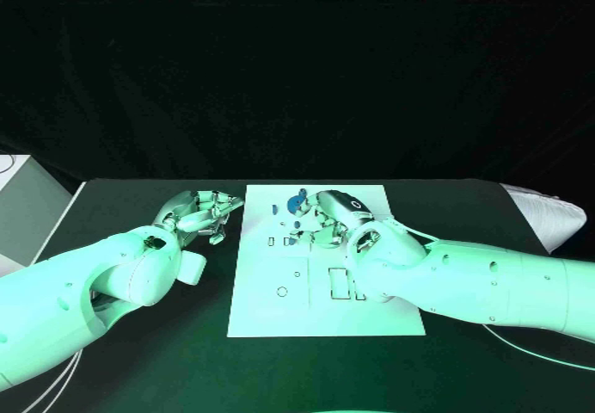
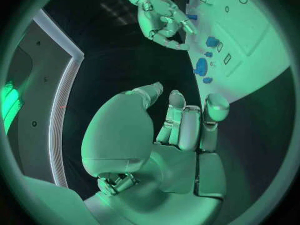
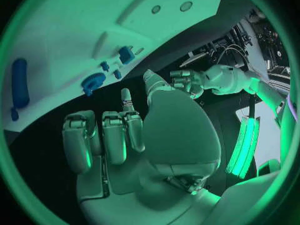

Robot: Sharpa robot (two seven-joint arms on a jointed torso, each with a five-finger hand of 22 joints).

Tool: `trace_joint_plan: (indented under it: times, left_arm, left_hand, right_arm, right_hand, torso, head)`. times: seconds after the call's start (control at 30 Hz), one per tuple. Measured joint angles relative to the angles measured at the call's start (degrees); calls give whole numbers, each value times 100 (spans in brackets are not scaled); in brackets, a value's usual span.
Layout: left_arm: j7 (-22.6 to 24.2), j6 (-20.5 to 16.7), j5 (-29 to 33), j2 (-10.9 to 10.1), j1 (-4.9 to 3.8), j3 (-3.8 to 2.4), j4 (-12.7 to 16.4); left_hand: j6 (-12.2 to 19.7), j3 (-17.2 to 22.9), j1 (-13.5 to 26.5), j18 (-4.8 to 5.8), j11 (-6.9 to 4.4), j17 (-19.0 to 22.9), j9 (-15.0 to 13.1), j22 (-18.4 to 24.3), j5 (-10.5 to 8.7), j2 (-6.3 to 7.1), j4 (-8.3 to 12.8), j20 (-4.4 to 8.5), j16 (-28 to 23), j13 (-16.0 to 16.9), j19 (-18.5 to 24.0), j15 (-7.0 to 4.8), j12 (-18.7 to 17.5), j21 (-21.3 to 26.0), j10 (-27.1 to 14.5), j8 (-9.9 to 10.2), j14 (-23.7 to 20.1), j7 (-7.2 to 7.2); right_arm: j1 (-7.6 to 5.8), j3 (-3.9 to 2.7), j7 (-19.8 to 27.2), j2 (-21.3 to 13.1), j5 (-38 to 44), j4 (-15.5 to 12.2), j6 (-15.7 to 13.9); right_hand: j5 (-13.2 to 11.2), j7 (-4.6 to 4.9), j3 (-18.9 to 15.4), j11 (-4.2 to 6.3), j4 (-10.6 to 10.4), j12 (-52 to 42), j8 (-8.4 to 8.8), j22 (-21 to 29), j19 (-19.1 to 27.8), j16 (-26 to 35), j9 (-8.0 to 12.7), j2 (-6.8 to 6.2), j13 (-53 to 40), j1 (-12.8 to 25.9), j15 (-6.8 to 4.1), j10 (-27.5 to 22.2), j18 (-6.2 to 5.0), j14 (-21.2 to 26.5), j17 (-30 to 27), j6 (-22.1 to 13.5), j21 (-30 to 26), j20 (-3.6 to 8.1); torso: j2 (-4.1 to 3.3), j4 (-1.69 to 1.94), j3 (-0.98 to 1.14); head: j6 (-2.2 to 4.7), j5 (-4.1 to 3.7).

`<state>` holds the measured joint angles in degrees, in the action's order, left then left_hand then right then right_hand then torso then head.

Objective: Assemble the parts on the task board

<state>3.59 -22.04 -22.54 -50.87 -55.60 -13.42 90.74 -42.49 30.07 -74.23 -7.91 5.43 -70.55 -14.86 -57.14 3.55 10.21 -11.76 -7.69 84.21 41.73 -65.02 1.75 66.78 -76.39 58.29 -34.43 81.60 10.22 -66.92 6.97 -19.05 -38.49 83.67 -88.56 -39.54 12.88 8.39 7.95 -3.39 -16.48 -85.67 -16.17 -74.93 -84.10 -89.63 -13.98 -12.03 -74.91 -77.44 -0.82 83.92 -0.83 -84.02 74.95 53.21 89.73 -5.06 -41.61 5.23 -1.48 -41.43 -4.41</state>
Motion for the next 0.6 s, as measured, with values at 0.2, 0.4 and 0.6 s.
trace_joint_plan:
  times: [0.2, 0.4, 0.6]
  left_arm:
    - [-732, 373, -451, 223, -67, 0, -299]
    - [-1507, 1056, -1061, 610, -252, -5, -711]
    - [-2124, 1692, -1548, 1006, -423, -1, -1170]
  left_hand:
    - [-68, -107, 411, 0, -23, 8, -33, 33, 0, -35, -424, 0, 0, 21, 0, -2, 75, 0, 65, -247, 2, -68]
    - [-155, -346, 670, -1, -119, -74, -194, -40, 0, -68, -484, 73, 9, 72, -72, -82, 160, -44, 167, -551, 82, -154]
    - [-155, -392, 670, 0, -154, -75, -277, -68, 0, -68, -483, 93, 23, -79, -92, -82, 110, -46, 126, -649, 82, -154]
  right_arm:
    - [-320, -37, 870, -351, -921, -67, 120]
    - [-547, -48, 1360, -615, -1938, 68, 444]
    - [-661, -61, 1548, -818, -2623, 209, 676]
  right_hand:
    - [176, 20, 118, 0, 2, -46, 0, -2, 0, 0, 16, 46, -3, -184, 0, 0, 0, 0, 0, -20, 0, 0]
    - [242, 20, 149, 0, 3, -72, 0, -2, 0, 0, 16, 69, -3, -207, 0, 0, 0, 0, -1, -20, 0, 0]
    - [242, 20, 164, 0, -13, -72, -22, -1, 0, 0, 16, 69, -3, -207, 0, 0, 0, 0, -1, -20, 0, 0]
  torso:
    - [96, -27, 38]
    - [179, -73, 75]
    - [231, -125, 110]
  head:
    - [-9, 84]
    - [-32, 183]
    - [-37, 246]
